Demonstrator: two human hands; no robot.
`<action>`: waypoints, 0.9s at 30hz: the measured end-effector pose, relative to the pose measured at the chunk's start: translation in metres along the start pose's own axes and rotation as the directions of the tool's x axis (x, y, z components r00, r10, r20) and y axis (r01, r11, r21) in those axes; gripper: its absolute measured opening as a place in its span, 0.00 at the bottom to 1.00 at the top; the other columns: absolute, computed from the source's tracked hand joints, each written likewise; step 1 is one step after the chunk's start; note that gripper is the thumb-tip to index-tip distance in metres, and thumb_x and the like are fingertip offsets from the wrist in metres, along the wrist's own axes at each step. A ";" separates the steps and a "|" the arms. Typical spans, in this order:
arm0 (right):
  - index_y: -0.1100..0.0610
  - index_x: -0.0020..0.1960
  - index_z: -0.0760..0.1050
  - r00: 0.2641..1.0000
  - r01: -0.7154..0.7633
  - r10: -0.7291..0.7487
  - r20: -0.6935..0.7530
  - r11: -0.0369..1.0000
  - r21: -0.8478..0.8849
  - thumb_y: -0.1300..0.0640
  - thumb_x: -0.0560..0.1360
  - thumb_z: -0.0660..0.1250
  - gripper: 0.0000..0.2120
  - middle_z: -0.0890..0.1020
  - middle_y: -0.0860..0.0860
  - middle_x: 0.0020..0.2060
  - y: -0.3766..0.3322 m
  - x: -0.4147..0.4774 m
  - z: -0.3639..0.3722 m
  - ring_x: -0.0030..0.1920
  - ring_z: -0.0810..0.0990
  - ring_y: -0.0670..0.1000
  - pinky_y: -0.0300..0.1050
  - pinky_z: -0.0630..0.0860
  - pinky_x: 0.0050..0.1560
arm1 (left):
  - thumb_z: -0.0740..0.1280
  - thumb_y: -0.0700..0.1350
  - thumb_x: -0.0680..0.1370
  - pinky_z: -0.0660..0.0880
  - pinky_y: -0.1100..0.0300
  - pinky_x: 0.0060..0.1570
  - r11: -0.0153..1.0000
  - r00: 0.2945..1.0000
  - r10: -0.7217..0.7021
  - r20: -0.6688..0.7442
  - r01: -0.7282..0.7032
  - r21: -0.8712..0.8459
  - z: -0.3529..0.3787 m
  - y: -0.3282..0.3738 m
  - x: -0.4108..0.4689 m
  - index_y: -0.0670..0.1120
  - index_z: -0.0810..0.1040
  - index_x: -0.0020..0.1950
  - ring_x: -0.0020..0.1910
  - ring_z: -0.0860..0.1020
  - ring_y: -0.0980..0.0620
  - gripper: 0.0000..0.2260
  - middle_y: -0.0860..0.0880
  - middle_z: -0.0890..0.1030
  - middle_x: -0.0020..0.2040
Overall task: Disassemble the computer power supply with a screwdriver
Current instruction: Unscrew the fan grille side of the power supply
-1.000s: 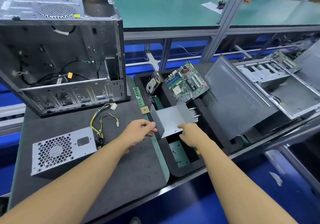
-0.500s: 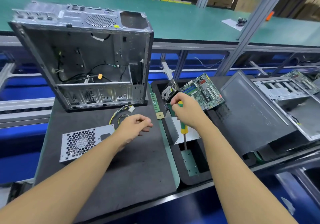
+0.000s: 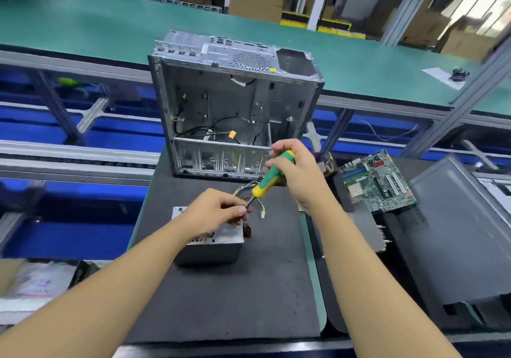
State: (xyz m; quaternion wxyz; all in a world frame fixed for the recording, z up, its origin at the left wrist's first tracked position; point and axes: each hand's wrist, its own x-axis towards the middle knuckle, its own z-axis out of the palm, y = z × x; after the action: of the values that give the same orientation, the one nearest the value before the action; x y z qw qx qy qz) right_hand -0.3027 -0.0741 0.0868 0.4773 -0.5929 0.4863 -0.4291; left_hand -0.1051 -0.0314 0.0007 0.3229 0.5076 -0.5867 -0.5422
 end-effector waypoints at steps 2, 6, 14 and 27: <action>0.50 0.52 0.74 0.996 0.004 0.008 0.089 0.991 -0.131 0.64 0.79 0.63 0.09 0.81 0.52 0.48 0.004 0.006 0.015 0.48 0.85 0.54 0.57 0.82 0.52 | 0.69 0.39 0.80 0.76 0.67 0.39 0.996 0.997 -0.031 -0.067 0.036 0.085 -0.018 -0.007 -0.009 0.53 0.86 0.43 0.39 0.84 0.54 0.11 0.50 0.87 0.40; 0.46 0.57 0.70 0.984 0.081 -0.022 0.177 0.940 -0.332 0.51 0.79 0.65 0.09 0.80 0.52 0.48 0.004 0.016 0.045 0.46 0.81 0.58 0.58 0.81 0.47 | 0.71 0.44 0.79 0.79 0.60 0.46 0.975 0.979 -0.072 -0.193 0.110 0.194 -0.046 -0.020 -0.027 0.54 0.87 0.49 0.41 0.84 0.58 0.07 0.56 0.86 0.41; 0.41 0.55 0.65 0.949 0.256 -0.175 0.263 0.914 -0.314 0.48 0.76 0.69 0.14 0.78 0.47 0.37 -0.008 0.017 0.109 0.38 0.79 0.55 0.59 0.80 0.42 | 0.73 0.44 0.78 0.72 0.76 0.45 0.986 0.940 0.008 -0.342 0.048 0.157 -0.079 -0.033 -0.041 0.54 0.86 0.54 0.45 0.81 0.67 0.07 0.62 0.85 0.44; 0.37 0.52 0.63 0.981 0.173 -0.136 0.141 0.939 -0.298 0.48 0.78 0.67 0.13 0.80 0.45 0.35 0.017 0.029 0.128 0.26 0.73 0.45 0.37 0.70 0.24 | 0.70 0.45 0.79 0.76 0.53 0.64 0.967 0.916 -0.234 -0.325 0.254 0.020 -0.083 -0.075 -0.039 0.50 0.83 0.62 0.55 0.82 0.57 0.11 0.54 0.86 0.52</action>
State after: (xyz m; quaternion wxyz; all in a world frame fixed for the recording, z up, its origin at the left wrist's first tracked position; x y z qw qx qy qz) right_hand -0.1762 -0.0844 0.0491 0.3716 -0.7210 0.4701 -0.3480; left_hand 0.0015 -0.0123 -0.0476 0.3278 0.6678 -0.4748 -0.4703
